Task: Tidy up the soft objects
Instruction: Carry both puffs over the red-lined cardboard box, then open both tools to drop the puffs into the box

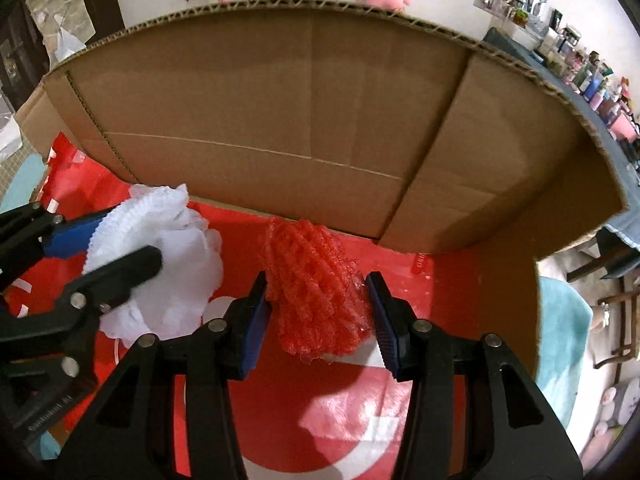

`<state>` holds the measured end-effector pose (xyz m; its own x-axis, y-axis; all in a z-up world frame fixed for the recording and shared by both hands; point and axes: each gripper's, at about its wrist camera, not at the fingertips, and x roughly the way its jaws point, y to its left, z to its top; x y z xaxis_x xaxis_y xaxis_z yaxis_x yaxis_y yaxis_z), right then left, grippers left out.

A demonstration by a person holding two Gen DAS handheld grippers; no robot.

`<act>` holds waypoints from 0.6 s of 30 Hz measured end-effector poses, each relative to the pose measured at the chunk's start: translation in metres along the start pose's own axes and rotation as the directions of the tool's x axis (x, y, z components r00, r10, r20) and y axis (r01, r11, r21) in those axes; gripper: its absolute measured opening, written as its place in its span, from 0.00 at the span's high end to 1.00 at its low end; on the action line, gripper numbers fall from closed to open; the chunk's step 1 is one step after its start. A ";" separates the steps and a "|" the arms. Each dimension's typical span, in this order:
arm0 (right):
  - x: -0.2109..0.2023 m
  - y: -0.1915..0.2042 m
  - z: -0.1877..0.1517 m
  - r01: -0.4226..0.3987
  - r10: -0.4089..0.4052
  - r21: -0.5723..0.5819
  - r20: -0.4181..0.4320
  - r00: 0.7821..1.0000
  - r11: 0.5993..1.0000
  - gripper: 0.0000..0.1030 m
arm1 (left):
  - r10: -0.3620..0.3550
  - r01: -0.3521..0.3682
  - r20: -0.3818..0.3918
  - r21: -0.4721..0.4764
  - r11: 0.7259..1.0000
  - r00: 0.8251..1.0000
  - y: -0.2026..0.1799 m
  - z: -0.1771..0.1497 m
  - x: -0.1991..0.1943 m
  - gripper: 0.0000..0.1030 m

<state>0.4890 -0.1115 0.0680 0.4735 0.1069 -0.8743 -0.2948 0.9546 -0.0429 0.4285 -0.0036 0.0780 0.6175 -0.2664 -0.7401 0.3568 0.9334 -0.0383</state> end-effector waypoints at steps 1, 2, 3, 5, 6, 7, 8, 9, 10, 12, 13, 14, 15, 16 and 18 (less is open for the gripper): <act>0.001 0.000 0.000 -0.002 0.002 -0.001 0.001 1.000 1.000 0.54 | -0.001 0.001 0.000 -0.003 1.000 1.000 0.000 0.001 0.000 0.65; 0.000 0.000 0.000 -0.004 0.004 0.000 0.001 1.000 1.000 0.54 | -0.003 0.003 -0.001 -0.006 1.000 1.000 0.001 0.001 0.000 0.65; 0.000 0.000 0.000 -0.005 0.005 0.001 0.001 1.000 1.000 0.54 | -0.006 0.006 -0.002 -0.006 1.000 1.000 0.001 0.000 -0.002 0.64; -0.001 0.000 0.000 -0.008 0.008 0.004 -0.002 1.000 1.000 0.53 | 0.001 -0.001 0.000 -0.001 1.000 1.000 0.000 0.001 -0.002 0.61; -0.002 0.000 0.000 -0.006 0.006 0.003 -0.001 1.000 1.000 0.53 | 0.001 -0.001 0.001 -0.002 1.000 1.000 0.000 0.000 -0.003 0.60; -0.002 0.000 0.000 -0.005 0.005 0.001 -0.001 1.000 1.000 0.53 | -0.002 0.002 0.000 -0.004 1.000 1.000 0.001 0.000 -0.003 0.59; -0.002 0.000 0.000 -0.003 0.003 -0.001 -0.001 1.000 1.000 0.53 | -0.003 0.003 0.002 -0.007 1.000 1.000 0.001 0.000 -0.004 0.58; -0.002 0.000 0.000 0.001 -0.001 0.000 -0.002 1.000 1.000 0.53 | -0.002 0.002 0.004 -0.010 1.000 1.000 0.002 0.001 -0.004 0.57; -0.002 0.000 0.000 0.004 -0.004 0.002 -0.002 1.000 1.000 0.53 | -0.003 0.003 0.004 -0.013 1.000 1.000 0.003 0.002 -0.003 0.56; -0.002 -0.001 -0.001 0.000 0.000 0.008 -0.008 1.000 1.000 0.53 | -0.003 0.003 0.008 -0.017 1.000 1.000 0.004 0.003 -0.004 0.55; -0.001 -0.003 0.002 0.001 -0.001 0.008 -0.012 1.000 1.000 0.52 | -0.002 0.002 0.009 -0.019 1.000 1.000 0.004 0.003 -0.004 0.54; 0.000 -0.004 0.003 0.005 -0.005 0.005 -0.013 1.000 1.000 0.52 | 0.001 -0.001 0.007 -0.019 1.000 1.000 0.005 0.002 -0.004 0.52; -0.001 -0.002 0.002 0.008 -0.008 0.002 -0.014 1.000 1.000 0.51 | 0.004 -0.004 0.005 -0.019 1.000 1.000 0.005 0.002 -0.004 0.50; -0.001 -0.001 0.002 0.010 -0.010 -0.001 -0.012 1.000 1.000 0.51 | 0.006 -0.006 0.005 -0.019 1.000 1.000 0.005 0.002 -0.004 0.49; -0.001 0.001 0.001 0.025 -0.025 -0.006 -0.013 1.000 1.000 0.49 | 0.012 -0.012 0.008 -0.021 1.000 1.000 0.005 0.003 -0.005 0.44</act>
<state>0.4889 -0.1107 0.0695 0.4698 0.0790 -0.8792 -0.2876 0.9553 -0.0679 0.4291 0.0017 0.0834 0.6273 -0.2568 -0.7352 0.3349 0.9413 -0.0431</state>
